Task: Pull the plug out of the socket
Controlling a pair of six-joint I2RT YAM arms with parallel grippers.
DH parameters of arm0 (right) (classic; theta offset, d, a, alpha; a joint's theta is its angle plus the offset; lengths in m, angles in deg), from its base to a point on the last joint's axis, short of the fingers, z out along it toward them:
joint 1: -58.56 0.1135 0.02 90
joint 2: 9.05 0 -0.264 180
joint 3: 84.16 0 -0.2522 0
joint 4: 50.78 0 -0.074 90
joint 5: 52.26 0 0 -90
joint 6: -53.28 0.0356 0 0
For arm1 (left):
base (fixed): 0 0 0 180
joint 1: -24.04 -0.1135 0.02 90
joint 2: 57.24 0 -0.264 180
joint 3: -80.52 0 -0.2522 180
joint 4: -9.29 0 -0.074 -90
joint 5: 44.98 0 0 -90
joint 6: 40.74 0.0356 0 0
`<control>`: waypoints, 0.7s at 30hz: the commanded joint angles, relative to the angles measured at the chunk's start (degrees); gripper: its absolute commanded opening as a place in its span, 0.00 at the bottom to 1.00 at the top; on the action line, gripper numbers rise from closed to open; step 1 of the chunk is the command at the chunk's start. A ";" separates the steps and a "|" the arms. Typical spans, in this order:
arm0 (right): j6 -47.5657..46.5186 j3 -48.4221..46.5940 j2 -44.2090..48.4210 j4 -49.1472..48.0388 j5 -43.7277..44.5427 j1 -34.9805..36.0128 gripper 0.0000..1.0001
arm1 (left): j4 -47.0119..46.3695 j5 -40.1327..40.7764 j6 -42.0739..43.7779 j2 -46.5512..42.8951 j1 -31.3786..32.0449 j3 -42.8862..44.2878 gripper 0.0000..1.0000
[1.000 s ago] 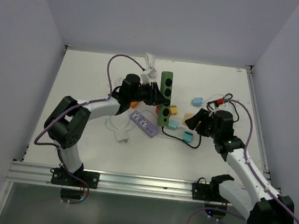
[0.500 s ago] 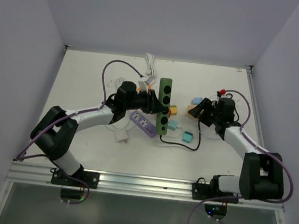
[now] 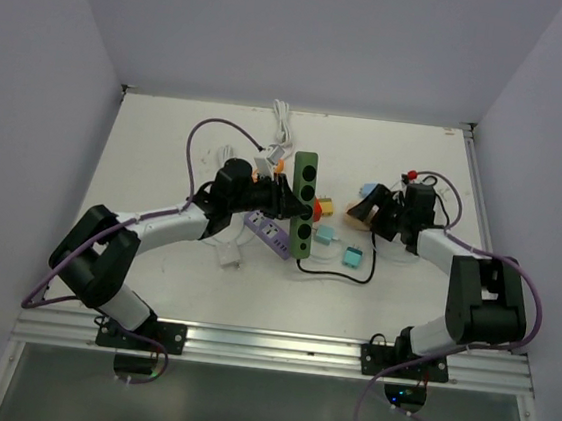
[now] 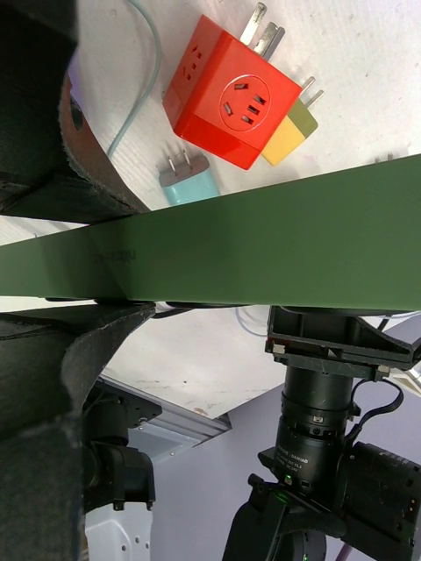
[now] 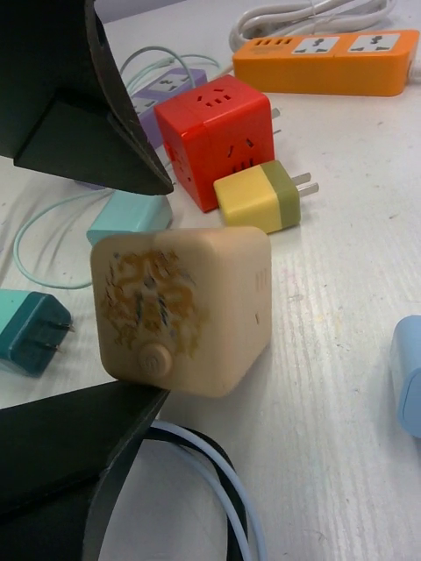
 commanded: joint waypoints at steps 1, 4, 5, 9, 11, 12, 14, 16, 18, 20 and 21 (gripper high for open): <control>-0.50 -0.50 1.66 -1.85 0.18 -0.45 0.88 | -3.34 0.03 0.32 -2.73 0.33 0.29 0.00; -1.03 -1.29 3.50 1.66 2.29 -0.45 0.99 | -3.25 0.03 0.58 -2.64 0.33 0.46 0.00; -1.29 -1.64 4.12 3.15 2.82 -0.54 0.99 | -3.16 -0.06 0.59 -2.55 0.33 0.55 0.00; -3.93 -2.79 11.74 11.93 9.13 -0.63 0.99 | -2.90 -0.15 0.58 -2.29 0.33 0.90 0.00; -5.33 -2.79 15.09 13.97 10.99 -0.63 0.99 | -2.90 -0.15 0.50 -2.11 0.33 1.43 0.00; -5.95 -2.61 19.20 15.28 11.61 -0.63 0.99 | -2.90 -0.24 0.32 -1.85 0.33 1.69 0.00; -8.75 -1.47 23.09 14.16 8.55 -0.54 0.99 | -3.08 -0.24 0.23 -1.41 0.42 2.48 0.00; -9.99 -0.95 27.65 14.07 3.47 -0.36 0.98 | -3.25 -0.41 -0.12 -1.06 0.33 3.27 0.00; -11.14 -0.33 30.13 12.14 -0.50 0.77 0.98 | -3.60 -0.68 -0.38 -0.36 0.33 3.63 0.00; -13.49 0.20 32.68 10.99 -4.38 2.79 0.97 | -4.13 -1.11 -1.43 0.34 0.33 4.15 0.00; -14.64 0.03 33.21 11.68 -3.86 6.80 0.97 | -4.57 -1.29 -2.05 0.44 0.42 4.41 0.00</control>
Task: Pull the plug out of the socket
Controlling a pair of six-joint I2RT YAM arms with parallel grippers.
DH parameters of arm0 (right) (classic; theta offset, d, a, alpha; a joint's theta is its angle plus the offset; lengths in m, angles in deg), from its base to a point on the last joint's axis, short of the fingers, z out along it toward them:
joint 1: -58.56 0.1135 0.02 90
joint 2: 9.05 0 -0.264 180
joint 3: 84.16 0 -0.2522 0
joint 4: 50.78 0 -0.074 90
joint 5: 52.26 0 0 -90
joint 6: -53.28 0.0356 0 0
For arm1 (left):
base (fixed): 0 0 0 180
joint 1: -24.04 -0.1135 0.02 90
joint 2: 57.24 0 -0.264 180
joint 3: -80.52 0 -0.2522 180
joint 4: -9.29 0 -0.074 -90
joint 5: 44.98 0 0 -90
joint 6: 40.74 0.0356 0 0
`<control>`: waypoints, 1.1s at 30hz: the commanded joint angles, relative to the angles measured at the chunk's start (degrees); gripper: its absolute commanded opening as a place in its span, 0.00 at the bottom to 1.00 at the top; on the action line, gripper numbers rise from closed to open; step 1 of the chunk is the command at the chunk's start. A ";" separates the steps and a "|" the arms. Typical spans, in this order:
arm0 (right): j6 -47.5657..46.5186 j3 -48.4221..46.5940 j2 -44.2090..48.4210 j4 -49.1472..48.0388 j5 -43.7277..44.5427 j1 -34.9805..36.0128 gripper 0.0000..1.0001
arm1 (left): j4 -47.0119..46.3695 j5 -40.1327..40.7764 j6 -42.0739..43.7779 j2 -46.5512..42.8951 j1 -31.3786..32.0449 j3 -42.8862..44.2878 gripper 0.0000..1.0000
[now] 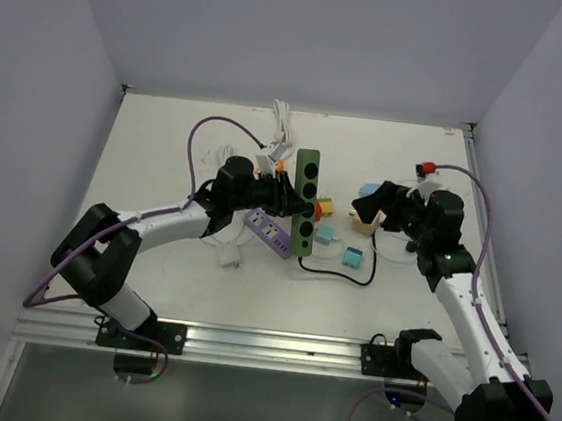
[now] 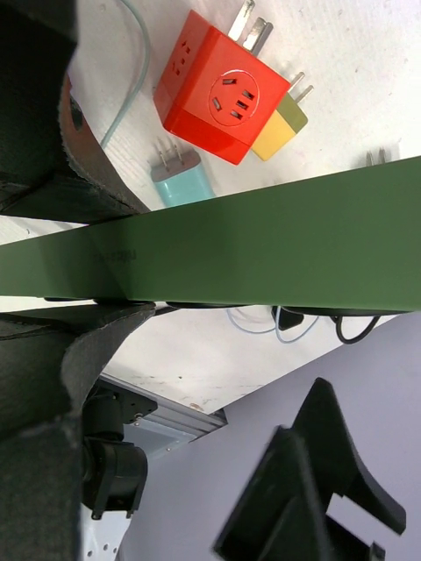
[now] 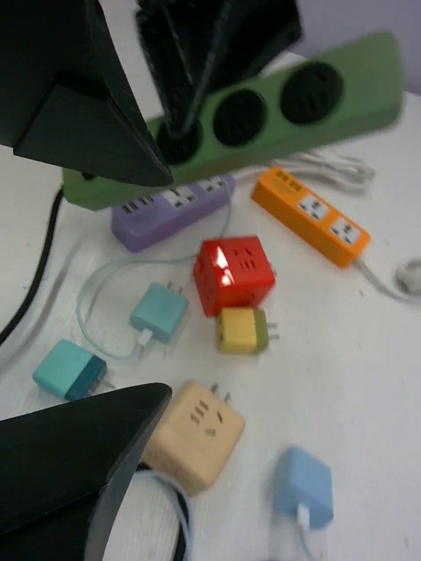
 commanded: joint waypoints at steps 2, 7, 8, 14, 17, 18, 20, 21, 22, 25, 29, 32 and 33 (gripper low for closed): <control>-9.82 -0.59 1.00 0.81 -4.64 10.06 0.97 | -4.77 -1.56 -2.03 0.63 0.40 4.18 0.00; -11.43 -1.03 -3.13 0.81 -0.87 20.35 0.95 | -4.77 -1.21 -2.38 0.72 0.31 4.97 0.00; -11.43 -0.86 -4.01 0.38 0.53 21.67 0.95 | -4.68 -1.03 -2.47 0.72 0.40 4.97 0.00; -10.38 -0.77 -8.40 -3.22 5.38 28.18 0.95 | -5.65 -1.12 -3.44 0.81 0.57 4.71 0.00; -9.68 -1.29 -10.95 -4.72 7.75 30.38 0.95 | -5.38 -0.85 -3.26 0.99 1.10 4.45 0.00; -9.41 -1.47 -11.57 -5.42 8.63 31.52 0.95 | -6.25 -0.85 -4.04 0.90 1.10 4.10 0.00; -8.28 -2.08 -13.76 -5.78 11.79 32.40 0.94 | -7.40 -0.85 -4.93 0.81 1.19 3.13 0.00; -7.92 -2.35 -14.55 -5.69 13.02 33.02 0.89 | -8.45 -0.85 -5.89 0.64 1.27 2.69 0.00; -7.83 -2.78 -15.26 -7.43 14.51 33.28 0.86 | -8.89 -1.03 -6.25 0.72 1.28 2.51 0.00; -6.86 -2.53 -15.00 -9.11 16.63 33.81 0.73 | -9.43 -1.21 -7.21 0.72 1.36 2.42 0.00; -6.33 -2.17 -11.67 -9.30 19.78 33.99 0.31 | -9.25 -0.85 -7.22 0.81 1.36 2.51 0.00; -6.86 -2.17 -9.74 -7.72 20.23 34.08 0.07 | -8.64 -0.15 -6.95 0.99 1.36 2.77 0.00; -6.86 -2.26 -9.29 -6.93 20.24 34.08 0.03 | -8.46 0.11 -6.78 1.07 1.36 3.03 0.00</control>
